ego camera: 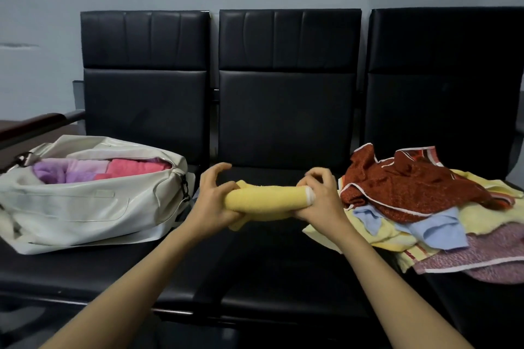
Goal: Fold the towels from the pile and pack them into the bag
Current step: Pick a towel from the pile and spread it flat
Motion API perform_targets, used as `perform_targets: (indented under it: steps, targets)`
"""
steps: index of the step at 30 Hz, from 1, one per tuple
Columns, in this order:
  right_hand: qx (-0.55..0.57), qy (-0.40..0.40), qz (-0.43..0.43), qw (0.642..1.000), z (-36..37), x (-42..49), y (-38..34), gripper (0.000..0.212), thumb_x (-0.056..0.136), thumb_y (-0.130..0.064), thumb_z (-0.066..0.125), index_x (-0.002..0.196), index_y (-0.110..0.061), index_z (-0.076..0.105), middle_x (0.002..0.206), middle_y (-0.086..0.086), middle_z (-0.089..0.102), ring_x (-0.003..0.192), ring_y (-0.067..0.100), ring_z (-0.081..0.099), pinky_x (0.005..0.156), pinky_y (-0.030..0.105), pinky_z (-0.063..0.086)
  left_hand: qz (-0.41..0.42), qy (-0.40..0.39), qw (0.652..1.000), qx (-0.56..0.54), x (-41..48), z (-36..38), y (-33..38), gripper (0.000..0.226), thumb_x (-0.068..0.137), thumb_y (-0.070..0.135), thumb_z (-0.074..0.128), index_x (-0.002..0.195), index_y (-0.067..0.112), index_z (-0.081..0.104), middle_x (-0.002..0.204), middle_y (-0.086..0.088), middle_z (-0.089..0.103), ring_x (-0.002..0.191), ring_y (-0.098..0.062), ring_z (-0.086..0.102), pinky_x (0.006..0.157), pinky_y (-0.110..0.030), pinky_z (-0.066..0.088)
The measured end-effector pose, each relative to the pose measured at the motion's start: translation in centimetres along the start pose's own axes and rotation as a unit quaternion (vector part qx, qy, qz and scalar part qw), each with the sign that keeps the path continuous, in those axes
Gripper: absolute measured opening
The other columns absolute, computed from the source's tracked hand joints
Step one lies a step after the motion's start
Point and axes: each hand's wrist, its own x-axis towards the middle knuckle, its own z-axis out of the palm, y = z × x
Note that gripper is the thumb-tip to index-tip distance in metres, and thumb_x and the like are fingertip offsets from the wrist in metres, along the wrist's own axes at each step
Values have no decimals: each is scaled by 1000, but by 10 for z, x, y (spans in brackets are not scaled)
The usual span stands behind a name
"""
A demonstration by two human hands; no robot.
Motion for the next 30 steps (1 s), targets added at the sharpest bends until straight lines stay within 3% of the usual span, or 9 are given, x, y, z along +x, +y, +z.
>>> perform_targets:
  steps: [2, 5, 9, 12, 14, 17, 20, 23, 30]
  targets:
    - [189, -71, 43, 978, -12, -2, -3, 40, 69, -5, 81, 98, -23, 61, 119, -4, 55, 109, 15, 54, 81, 19, 47, -84, -72, 985, -134, -1, -18, 10, 43, 51, 45, 70, 90, 27, 64, 115, 4, 59, 109, -9, 52, 90, -25, 43]
    - [355, -114, 132, 918, -10, -4, -9, 38, 82, -12, 72, 113, -28, 57, 112, 0, 65, 106, 18, 61, 89, 32, 52, -186, -69, 939, -282, 9, -32, 17, 58, 50, 40, 73, 101, 16, 61, 99, -8, 66, 93, -17, 64, 78, -36, 54]
    - [352, -100, 200, 909, 15, 6, -12, 46, 92, -28, 61, 135, -24, 45, 125, 0, 59, 114, 17, 58, 102, 40, 46, -275, -89, 901, -324, 21, -35, 8, 72, 60, 45, 73, 121, 17, 44, 119, -9, 54, 107, -22, 59, 89, -41, 54]
    - [258, -109, 207, 937, 35, 11, -11, 54, 94, -42, 54, 141, -22, 36, 129, -1, 54, 116, 16, 54, 103, 40, 44, -304, -103, 888, -328, 18, -36, -12, 71, 79, 47, 70, 134, 17, 36, 128, -5, 51, 114, -17, 55, 98, -40, 49]
    - [222, -123, 208, 945, 47, 16, -12, 51, 94, -48, 51, 137, -24, 37, 126, -2, 54, 112, 16, 56, 96, 40, 49, -315, -99, 885, -328, 14, -38, -22, 72, 81, 50, 67, 136, 14, 36, 127, -2, 53, 113, -14, 56, 96, -34, 49]
    - [286, -127, 231, 921, 71, 24, -24, 45, 94, -44, 53, 131, -21, 42, 119, 1, 58, 101, 22, 64, 71, 41, 60, -323, -137, 855, -381, 9, -54, -40, 50, 87, 27, 66, 131, 15, 44, 119, 2, 60, 103, -8, 63, 80, -19, 53]
    - [341, -156, 239, 895, 94, 44, -41, 54, 88, -42, 62, 133, -18, 46, 119, 5, 63, 100, 23, 67, 68, 37, 58, -306, -187, 851, -383, 8, -81, -68, 62, 81, 17, 73, 135, 20, 42, 126, 1, 59, 111, -12, 62, 87, -23, 52]
    - [377, -263, 225, 859, 118, 78, -72, 60, 78, -32, 73, 132, -22, 46, 124, 3, 63, 108, 19, 65, 83, 33, 57, -313, -107, 870, -366, 14, -116, -111, 53, 80, 15, 73, 129, 15, 52, 118, -3, 67, 110, -20, 64, 85, -25, 53]
    - [291, -265, 189, 900, 225, 178, -177, 44, 87, -23, 64, 124, -21, 41, 117, 4, 58, 103, 21, 60, 88, 38, 53, -387, 111, 895, -193, 38, -204, -211, 47, 94, 18, 58, 136, 12, 37, 120, -8, 54, 106, -22, 53, 90, -36, 46]
